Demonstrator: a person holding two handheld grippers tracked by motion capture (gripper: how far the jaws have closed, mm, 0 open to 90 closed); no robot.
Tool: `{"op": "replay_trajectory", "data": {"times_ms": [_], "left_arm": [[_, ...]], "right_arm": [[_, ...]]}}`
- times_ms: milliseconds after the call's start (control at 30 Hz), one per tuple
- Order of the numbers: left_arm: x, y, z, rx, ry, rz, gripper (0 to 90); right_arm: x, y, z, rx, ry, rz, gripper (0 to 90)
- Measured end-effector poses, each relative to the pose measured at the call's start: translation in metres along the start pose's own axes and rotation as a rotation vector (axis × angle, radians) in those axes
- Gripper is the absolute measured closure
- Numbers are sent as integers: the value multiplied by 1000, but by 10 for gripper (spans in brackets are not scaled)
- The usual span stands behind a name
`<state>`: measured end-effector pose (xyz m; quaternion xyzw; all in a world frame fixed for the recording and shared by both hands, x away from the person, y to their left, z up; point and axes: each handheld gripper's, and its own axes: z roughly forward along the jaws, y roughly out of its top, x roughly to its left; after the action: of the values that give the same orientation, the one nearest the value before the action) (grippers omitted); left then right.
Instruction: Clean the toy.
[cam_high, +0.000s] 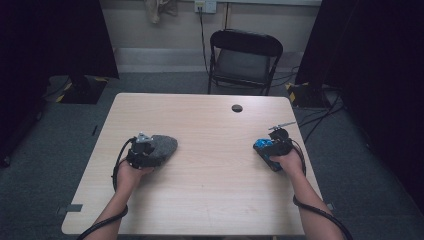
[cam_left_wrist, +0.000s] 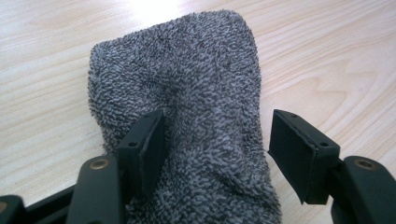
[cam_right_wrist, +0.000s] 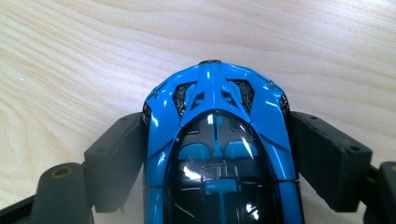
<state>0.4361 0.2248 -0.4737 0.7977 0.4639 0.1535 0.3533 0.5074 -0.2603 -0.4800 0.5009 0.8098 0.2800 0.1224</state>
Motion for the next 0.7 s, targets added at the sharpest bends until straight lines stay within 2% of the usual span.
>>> {"op": "replay_trajectory", "data": {"times_ms": [267, 567, 700], "left_arm": [[0, 3, -3, -14, 9, 4, 319], [-4, 8, -7, -26, 23, 30, 268], [-7, 10, -8, -23, 15, 35, 261]], "right_arm": [[1, 0, -2, -7, 5, 2, 176], [3, -1, -6, -4, 7, -3, 157], [2, -3, -8, -5, 14, -3, 155]]}}
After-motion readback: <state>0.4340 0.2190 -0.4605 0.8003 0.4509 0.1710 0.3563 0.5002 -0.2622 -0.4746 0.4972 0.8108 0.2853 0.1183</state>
